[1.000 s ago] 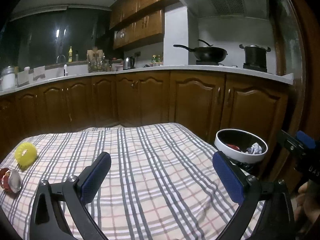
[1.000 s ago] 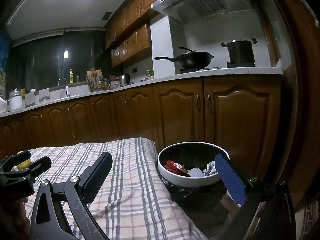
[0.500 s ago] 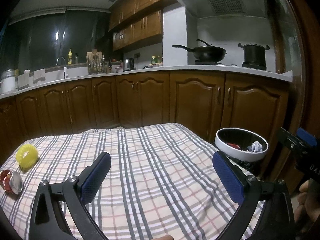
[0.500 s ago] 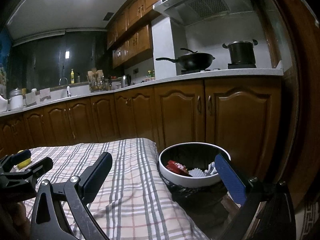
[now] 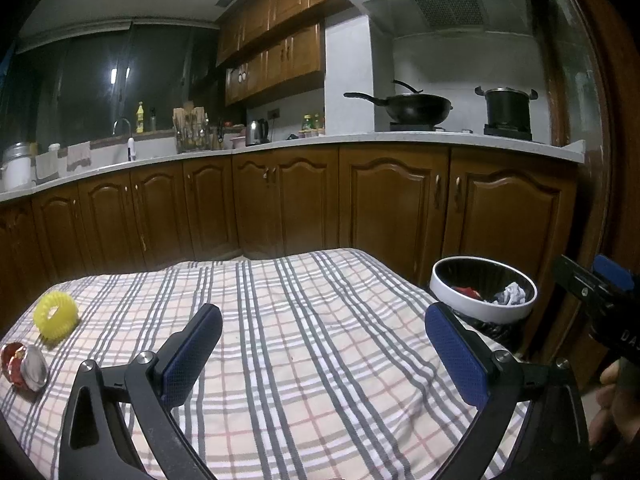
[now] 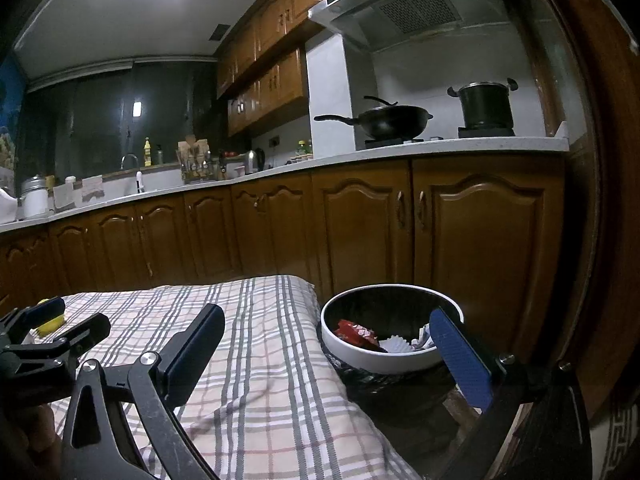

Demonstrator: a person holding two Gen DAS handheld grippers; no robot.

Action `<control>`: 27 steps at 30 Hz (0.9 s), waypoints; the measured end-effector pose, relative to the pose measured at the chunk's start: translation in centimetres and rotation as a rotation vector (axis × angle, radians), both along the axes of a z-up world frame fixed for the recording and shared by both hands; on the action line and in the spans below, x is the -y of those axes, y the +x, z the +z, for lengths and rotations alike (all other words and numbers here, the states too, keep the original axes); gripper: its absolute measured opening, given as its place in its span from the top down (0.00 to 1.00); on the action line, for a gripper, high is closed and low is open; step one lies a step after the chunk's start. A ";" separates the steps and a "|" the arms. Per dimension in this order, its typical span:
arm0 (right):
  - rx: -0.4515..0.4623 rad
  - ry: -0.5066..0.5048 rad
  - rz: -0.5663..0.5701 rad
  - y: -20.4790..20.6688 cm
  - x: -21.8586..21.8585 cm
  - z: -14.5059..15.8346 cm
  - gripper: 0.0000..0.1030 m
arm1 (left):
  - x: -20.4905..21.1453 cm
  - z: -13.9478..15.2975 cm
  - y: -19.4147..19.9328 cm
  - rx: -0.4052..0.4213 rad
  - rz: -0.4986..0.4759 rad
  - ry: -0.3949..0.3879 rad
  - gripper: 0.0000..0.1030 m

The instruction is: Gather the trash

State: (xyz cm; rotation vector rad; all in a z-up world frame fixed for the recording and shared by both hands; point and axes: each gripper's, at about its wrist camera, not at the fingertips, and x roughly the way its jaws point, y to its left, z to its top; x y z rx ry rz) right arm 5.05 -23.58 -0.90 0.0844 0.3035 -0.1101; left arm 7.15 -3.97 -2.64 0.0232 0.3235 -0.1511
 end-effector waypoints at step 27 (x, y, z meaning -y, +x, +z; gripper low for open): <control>0.012 0.005 0.011 0.1 0.1 0.1 0.00 | -0.1 -0.2 0.0 0.009 -0.004 0.003 0.01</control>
